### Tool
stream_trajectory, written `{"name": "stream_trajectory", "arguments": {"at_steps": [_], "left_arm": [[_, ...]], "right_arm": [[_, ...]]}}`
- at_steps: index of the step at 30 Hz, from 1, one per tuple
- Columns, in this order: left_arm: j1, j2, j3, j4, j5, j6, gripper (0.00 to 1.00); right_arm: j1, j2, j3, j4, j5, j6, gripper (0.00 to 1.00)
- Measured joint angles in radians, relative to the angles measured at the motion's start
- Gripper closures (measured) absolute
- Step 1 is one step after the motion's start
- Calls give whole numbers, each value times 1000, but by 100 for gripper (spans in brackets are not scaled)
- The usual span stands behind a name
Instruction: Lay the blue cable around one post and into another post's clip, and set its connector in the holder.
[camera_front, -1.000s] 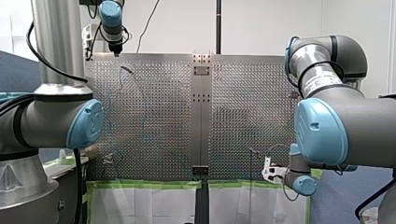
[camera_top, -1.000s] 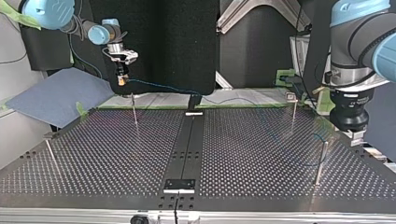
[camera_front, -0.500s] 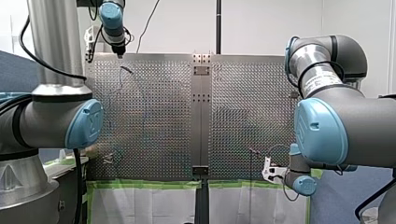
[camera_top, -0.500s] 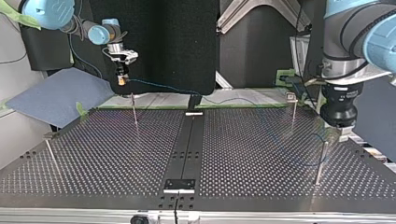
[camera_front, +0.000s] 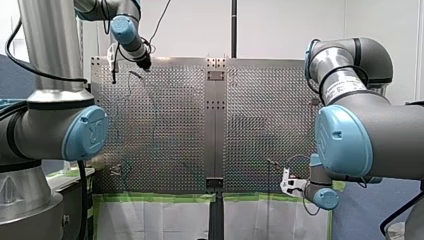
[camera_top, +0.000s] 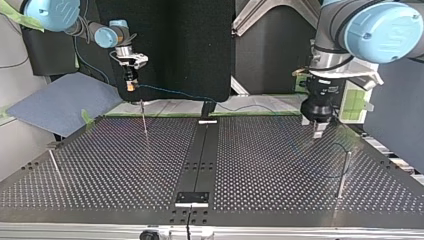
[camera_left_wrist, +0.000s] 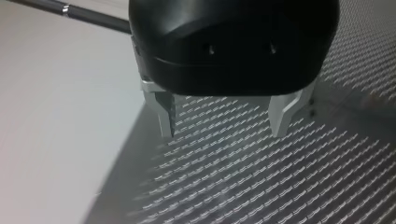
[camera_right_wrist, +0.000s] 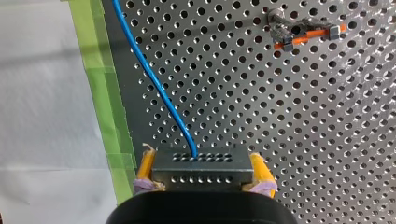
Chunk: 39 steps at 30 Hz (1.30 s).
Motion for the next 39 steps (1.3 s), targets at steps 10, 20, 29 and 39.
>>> {"name": "stream_trajectory", "arguments": {"at_steps": [10,20,29,39], "left_arm": [[-89,-88,-89,89,-61,-37,0],[-171,-170,-171,172,-142,-94,0],[-252,-251,-252,252,-105,-174,0],[-338,-337,-339,339,-148,-169,0]], "right_arm": [[0,0,0,10,0,-16,100],[0,0,0,16,3,-24,100],[0,0,0,11,3,-23,100],[0,0,-1,14,4,-25,100]]}}
